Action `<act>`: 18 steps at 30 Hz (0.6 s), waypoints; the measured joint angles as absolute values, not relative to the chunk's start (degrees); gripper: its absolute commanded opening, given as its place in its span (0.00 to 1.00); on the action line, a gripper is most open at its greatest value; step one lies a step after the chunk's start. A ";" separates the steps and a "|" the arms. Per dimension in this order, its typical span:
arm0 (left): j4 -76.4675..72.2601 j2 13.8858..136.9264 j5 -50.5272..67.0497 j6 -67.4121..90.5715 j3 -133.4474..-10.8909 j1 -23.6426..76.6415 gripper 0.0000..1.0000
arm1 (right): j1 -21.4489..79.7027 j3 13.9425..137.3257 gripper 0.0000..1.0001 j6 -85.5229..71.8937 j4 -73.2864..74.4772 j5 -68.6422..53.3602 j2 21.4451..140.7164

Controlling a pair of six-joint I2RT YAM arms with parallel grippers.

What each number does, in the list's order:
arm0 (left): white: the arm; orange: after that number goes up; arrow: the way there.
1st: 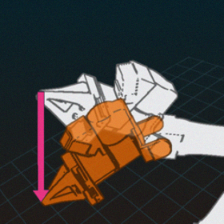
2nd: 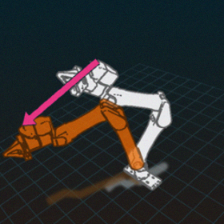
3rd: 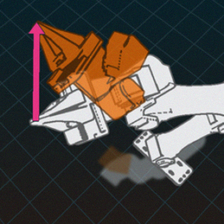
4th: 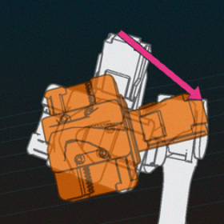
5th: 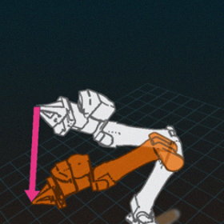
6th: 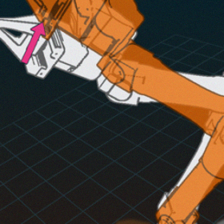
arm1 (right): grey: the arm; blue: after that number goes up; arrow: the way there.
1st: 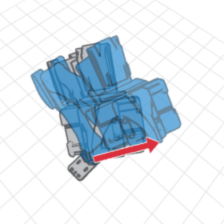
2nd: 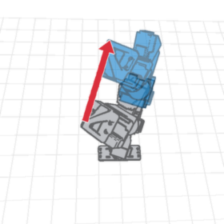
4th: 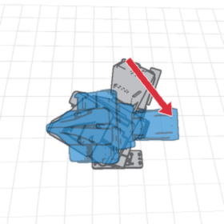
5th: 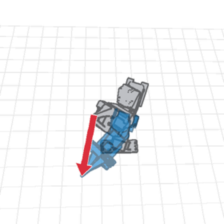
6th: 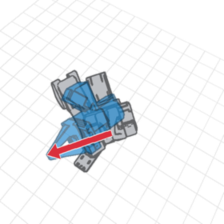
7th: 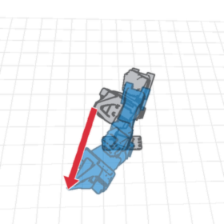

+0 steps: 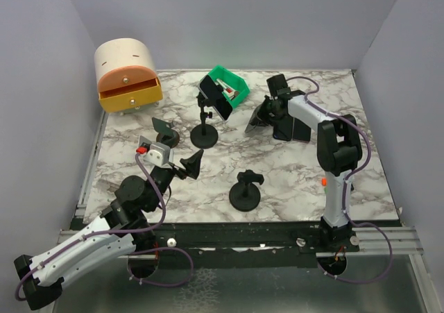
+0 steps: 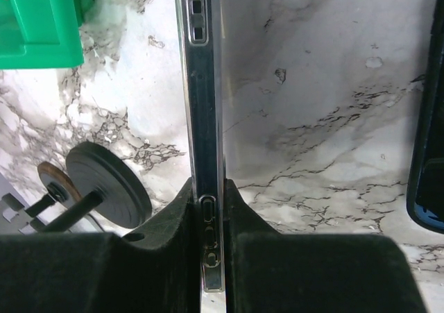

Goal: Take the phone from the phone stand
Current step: Place the phone at the center of the board.

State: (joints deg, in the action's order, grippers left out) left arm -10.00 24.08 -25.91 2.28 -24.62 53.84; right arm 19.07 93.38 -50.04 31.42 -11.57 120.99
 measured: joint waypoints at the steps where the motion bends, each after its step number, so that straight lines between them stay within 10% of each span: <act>1: -9.98 24.10 -25.93 2.28 -24.62 53.84 0.99 | 19.07 93.23 0.02 -49.36 31.24 -11.84 120.99; 18: -9.26 24.25 -25.93 2.31 -24.73 53.84 0.99 | 17.47 84.29 0.31 -42.44 21.54 -14.35 119.15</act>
